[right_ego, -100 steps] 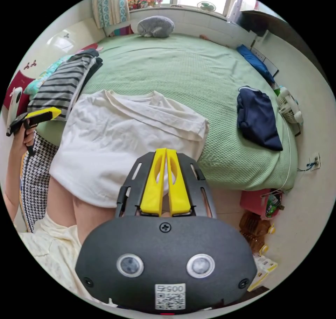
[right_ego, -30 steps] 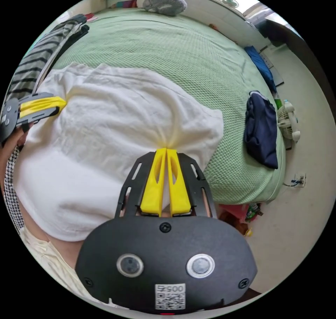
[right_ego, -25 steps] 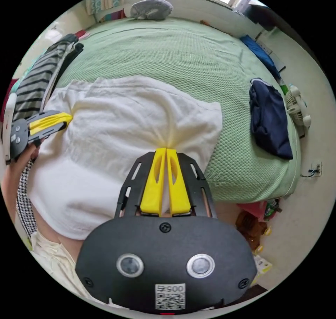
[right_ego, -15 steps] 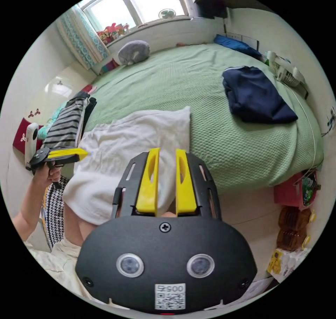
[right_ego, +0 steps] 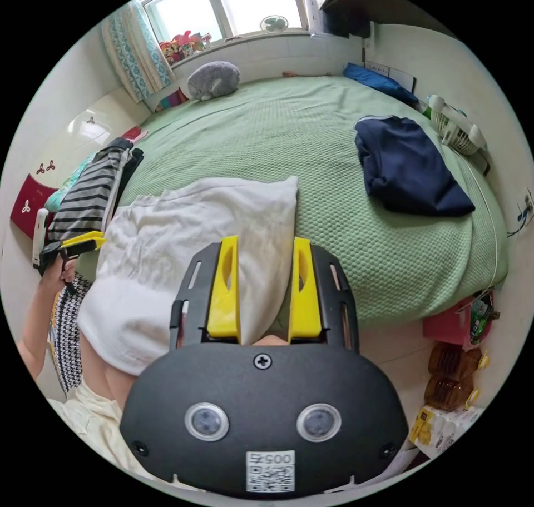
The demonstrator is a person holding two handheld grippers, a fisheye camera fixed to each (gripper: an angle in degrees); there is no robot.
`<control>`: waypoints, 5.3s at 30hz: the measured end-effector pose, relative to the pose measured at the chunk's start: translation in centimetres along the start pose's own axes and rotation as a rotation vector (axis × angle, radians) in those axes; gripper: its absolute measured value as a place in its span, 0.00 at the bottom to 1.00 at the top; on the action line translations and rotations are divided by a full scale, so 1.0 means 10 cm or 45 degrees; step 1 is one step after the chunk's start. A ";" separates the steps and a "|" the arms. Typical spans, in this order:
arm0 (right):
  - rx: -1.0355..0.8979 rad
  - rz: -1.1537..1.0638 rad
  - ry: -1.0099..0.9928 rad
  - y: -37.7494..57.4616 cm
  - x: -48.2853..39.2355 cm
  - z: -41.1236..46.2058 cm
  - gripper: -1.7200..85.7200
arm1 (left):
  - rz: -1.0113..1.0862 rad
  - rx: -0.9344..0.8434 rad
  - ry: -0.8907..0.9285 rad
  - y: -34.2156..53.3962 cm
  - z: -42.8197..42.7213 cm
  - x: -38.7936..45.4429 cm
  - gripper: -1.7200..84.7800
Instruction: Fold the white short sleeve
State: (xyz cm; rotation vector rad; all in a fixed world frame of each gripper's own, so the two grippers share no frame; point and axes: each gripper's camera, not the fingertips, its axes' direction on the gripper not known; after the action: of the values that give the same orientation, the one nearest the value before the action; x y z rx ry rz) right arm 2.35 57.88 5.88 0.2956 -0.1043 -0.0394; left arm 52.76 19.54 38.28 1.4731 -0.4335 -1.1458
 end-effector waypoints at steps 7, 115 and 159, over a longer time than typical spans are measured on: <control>0.007 -0.161 0.122 0.01 -0.18 0.15 0.08 | -0.059 -0.010 -0.051 0.01 0.27 0.00 0.17; 0.062 0.428 -0.039 -1.13 1.78 -1.14 0.01 | 0.640 0.028 0.795 -0.05 -0.40 2.49 0.07; -0.243 -0.187 0.237 -2.70 -1.27 0.54 0.15 | -0.053 -0.061 0.407 -0.23 0.62 -1.00 0.13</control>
State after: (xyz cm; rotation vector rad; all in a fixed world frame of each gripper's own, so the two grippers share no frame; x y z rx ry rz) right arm -11.53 31.23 1.87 0.1150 0.1060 -0.1662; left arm 42.35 24.71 41.11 1.5952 -0.1541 -0.9241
